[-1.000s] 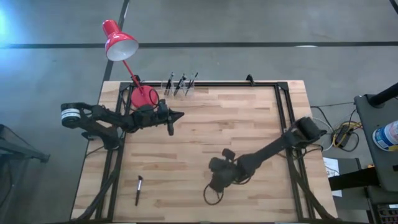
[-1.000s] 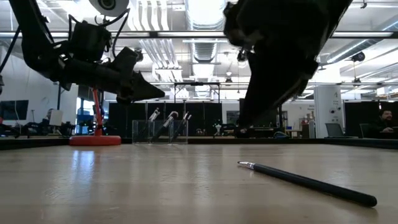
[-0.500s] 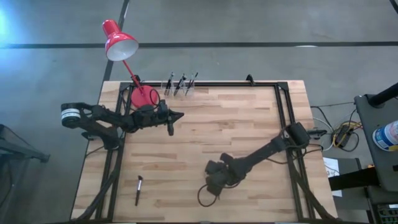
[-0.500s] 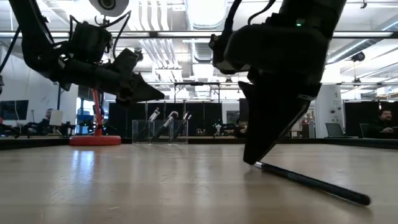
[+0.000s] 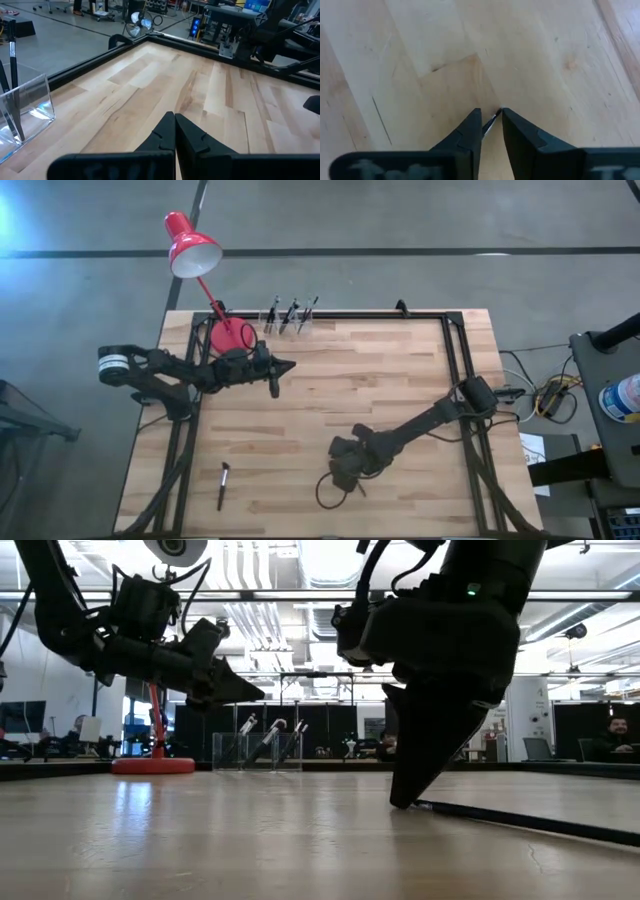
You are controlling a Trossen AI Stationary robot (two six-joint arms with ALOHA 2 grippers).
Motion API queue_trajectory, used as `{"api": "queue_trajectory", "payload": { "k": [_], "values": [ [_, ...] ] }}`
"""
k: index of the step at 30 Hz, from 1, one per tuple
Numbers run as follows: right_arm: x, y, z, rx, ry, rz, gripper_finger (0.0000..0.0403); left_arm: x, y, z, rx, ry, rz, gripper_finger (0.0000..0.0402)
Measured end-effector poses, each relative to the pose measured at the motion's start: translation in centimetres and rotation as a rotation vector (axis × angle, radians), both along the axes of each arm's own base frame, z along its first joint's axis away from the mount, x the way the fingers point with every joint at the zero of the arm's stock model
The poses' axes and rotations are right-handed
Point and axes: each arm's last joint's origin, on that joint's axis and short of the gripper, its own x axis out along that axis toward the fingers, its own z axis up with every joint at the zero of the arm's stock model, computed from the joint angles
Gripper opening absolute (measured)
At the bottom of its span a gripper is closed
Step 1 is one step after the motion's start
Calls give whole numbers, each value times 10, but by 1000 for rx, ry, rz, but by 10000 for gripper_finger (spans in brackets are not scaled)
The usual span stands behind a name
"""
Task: Pick & Place Makeup Supplies
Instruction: Put the makeup brush into the transparent organizer
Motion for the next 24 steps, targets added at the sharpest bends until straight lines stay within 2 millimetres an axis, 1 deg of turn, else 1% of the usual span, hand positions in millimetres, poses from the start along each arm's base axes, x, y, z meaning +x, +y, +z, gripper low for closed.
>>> {"api": "queue_trajectory", "payload": {
  "k": [9,12,15,17,19,21,24],
  "values": [
    [1,1,0,-17,14,116,28,1,-4,0,-6,-2,-30,0],
    [1,1,2,-43,17,200,14,2,-7,-2,27,29,-51,0],
    [0,1,5,-58,14,263,10,2,-10,-4,97,72,-81,0],
    [0,0,8,-66,10,291,10,2,-10,-4,112,73,-76,0],
    [-1,-1,13,-85,7,325,9,3,-8,-3,57,55,-40,0],
    [-2,-2,21,-98,-16,357,9,6,-7,1,15,28,-26,0],
    [-2,-4,34,-149,-60,380,9,10,-8,6,-2,9,-18,1]
  ]
}}
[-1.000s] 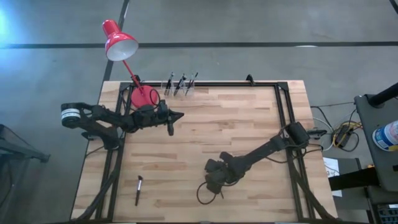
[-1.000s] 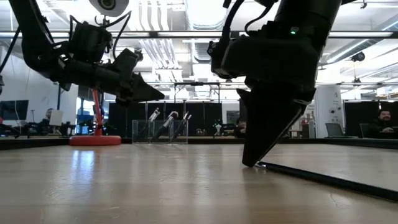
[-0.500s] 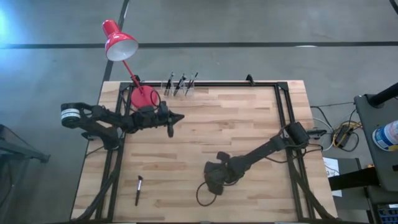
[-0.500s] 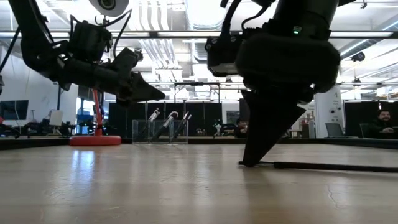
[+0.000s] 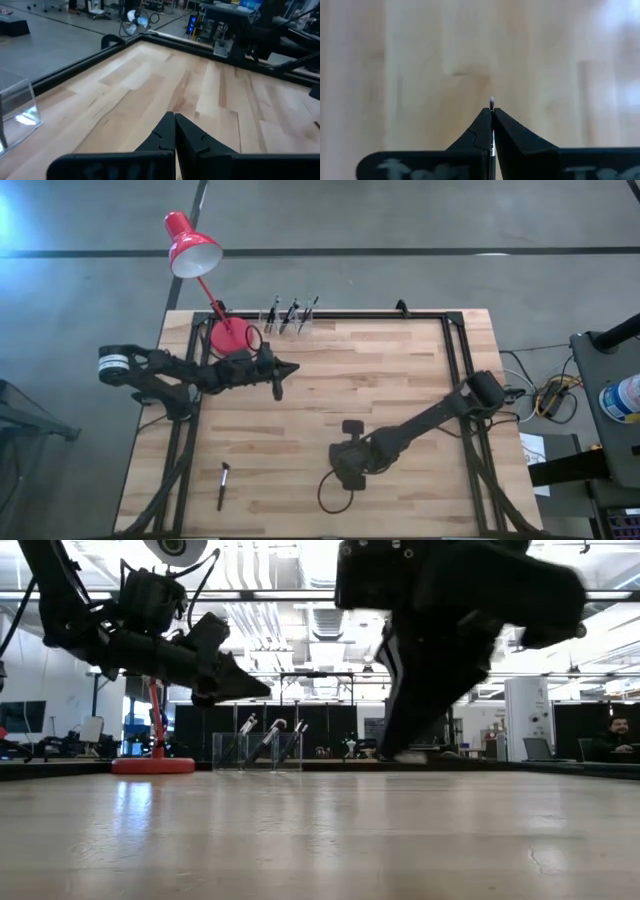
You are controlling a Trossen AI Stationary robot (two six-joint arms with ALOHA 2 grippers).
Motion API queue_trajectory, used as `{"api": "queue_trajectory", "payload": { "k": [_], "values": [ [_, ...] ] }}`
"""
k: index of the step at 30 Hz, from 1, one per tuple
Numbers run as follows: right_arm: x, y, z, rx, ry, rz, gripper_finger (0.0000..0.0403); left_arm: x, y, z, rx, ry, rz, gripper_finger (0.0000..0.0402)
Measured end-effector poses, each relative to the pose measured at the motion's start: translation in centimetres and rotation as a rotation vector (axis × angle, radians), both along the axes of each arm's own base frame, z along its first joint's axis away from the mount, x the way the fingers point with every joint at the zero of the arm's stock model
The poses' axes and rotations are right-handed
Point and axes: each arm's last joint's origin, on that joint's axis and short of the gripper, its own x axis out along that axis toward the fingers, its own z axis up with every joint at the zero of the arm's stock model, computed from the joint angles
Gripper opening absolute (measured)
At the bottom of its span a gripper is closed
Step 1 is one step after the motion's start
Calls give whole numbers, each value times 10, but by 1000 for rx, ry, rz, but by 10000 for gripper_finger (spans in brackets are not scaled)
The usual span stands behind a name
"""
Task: Pick & Place Makeup Supplies
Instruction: Put the makeup brush into the transparent organizer
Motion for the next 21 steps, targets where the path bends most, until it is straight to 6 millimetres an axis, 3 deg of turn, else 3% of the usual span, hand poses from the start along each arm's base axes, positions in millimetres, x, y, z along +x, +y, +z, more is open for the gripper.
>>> {"api": "queue_trajectory", "payload": {
  "k": [3,7,13,21],
  "values": [
    [-3,-4,9,-56,-40,24,9,4,-3,4,15,-10,-17,13],
    [-10,-16,23,-99,-143,55,8,9,-10,7,21,-12,-53,59],
    [-23,-47,32,-84,-382,71,8,17,-26,21,109,-120,-130,124],
    [-45,-86,61,-152,-832,92,8,28,-34,25,140,-200,-176,139]
  ]
}}
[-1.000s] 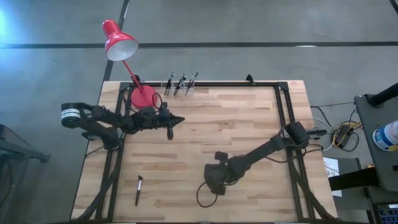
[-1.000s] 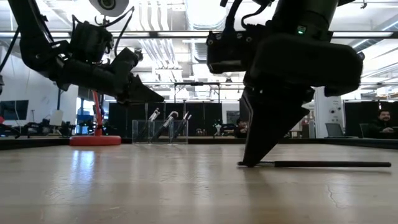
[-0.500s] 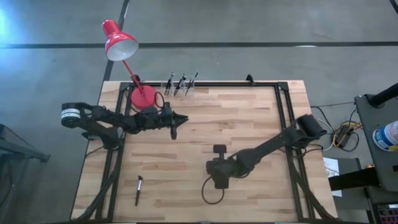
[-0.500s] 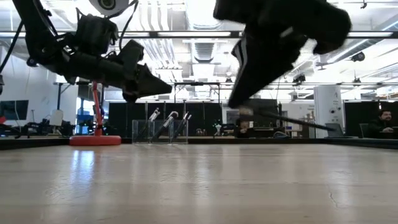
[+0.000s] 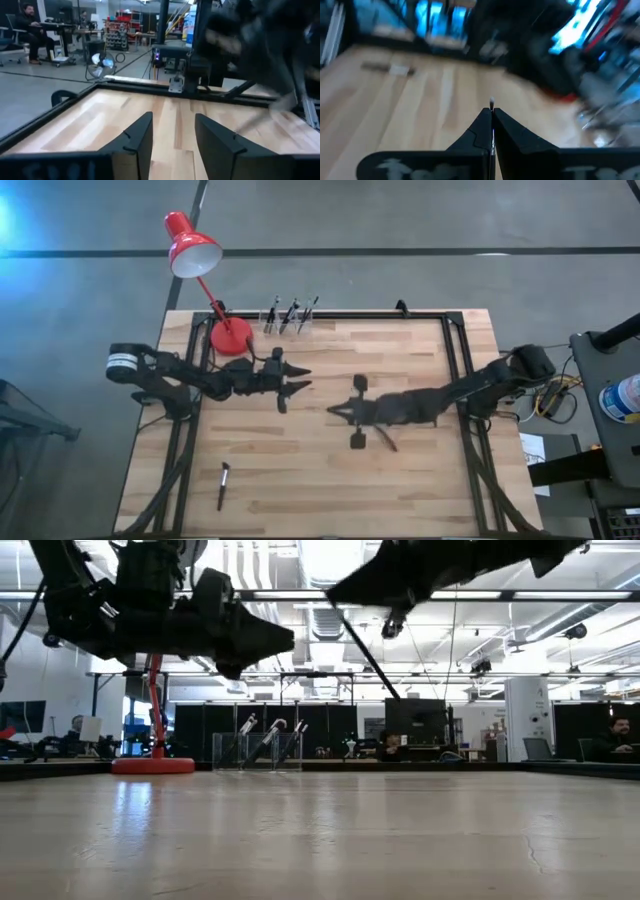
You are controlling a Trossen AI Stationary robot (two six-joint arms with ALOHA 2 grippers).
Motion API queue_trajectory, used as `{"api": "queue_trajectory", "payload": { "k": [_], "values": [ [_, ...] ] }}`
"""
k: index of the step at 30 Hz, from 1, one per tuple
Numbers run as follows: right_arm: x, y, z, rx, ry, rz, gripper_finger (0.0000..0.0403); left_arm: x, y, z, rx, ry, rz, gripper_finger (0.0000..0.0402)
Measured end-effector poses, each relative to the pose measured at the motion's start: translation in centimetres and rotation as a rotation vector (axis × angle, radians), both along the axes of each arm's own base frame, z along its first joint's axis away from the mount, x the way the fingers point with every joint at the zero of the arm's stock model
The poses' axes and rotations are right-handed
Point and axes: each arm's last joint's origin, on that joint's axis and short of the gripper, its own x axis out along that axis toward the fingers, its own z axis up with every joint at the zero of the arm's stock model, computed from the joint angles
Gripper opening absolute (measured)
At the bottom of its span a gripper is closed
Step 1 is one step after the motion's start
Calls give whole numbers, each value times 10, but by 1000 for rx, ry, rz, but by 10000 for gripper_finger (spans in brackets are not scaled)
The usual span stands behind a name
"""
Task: Pick & Place Makeup Supplies
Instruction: Put the makeup brush into the transparent organizer
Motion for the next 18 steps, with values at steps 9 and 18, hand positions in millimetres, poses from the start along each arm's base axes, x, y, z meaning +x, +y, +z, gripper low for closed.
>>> {"api": "queue_trajectory", "payload": {
  "k": [9,18],
  "values": [
    [-16,-29,4,-39,-214,-56,8,19,2,-10,32,37,-5,139],
    [-20,-33,2,-54,-269,-62,8,18,0,-7,10,19,-57,139]
  ]
}}
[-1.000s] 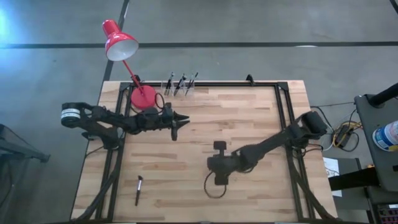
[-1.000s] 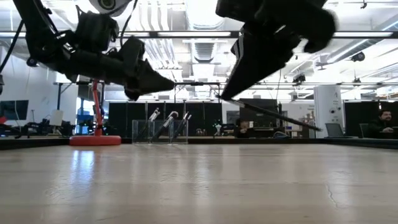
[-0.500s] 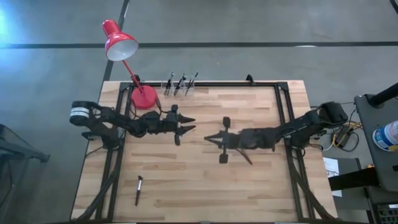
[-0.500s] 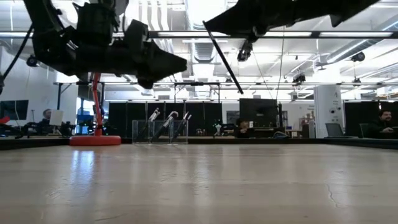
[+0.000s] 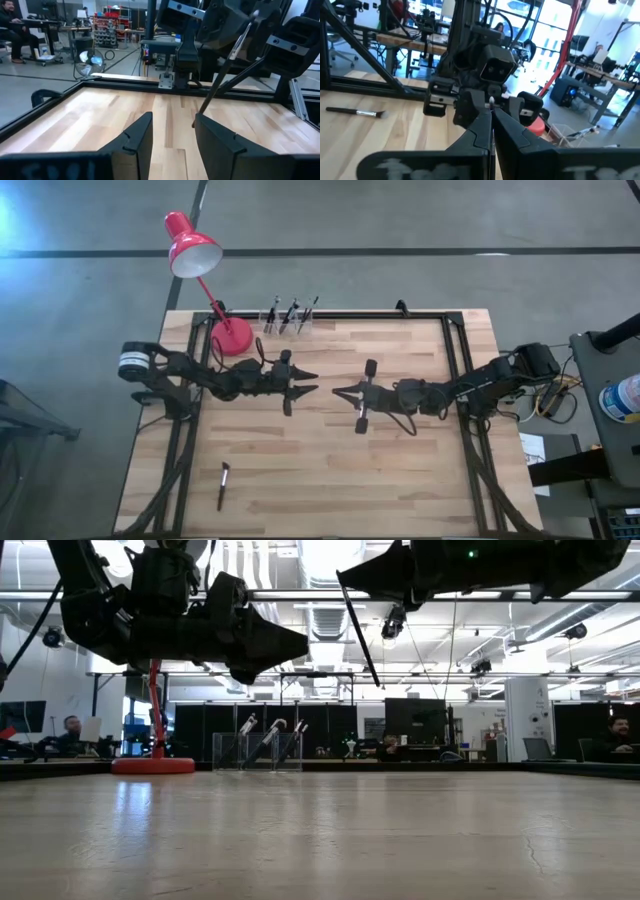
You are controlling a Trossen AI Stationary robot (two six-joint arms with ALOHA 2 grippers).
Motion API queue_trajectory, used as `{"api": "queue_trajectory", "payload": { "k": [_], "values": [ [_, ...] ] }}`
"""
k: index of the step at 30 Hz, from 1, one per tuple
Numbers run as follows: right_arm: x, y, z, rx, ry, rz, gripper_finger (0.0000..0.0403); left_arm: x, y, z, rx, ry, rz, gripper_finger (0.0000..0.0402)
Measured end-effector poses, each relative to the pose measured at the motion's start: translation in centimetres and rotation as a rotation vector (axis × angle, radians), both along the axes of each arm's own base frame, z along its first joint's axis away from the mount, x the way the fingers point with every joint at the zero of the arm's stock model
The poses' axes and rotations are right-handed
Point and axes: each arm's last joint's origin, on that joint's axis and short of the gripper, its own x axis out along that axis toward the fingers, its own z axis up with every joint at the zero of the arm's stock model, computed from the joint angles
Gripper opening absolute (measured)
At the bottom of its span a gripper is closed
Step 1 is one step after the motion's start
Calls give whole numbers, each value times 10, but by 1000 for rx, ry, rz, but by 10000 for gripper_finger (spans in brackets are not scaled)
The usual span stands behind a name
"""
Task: Pick & Place Makeup Supplies
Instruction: Put the makeup brush into the transparent organizer
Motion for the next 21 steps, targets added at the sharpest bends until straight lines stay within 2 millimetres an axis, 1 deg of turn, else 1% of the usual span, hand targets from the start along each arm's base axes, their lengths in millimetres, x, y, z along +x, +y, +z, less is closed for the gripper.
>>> {"api": "queue_trajectory", "payload": {
  "k": [4,12,21],
  "values": [
    [1,-1,3,-26,-20,-4,8,0,0,-1,-3,5,1,139],
    [3,-8,11,3,-83,-28,8,0,0,-1,1,5,3,139],
    [1,-10,8,-2,-90,-39,8,0,0,-1,5,5,9,139]
  ]
}}
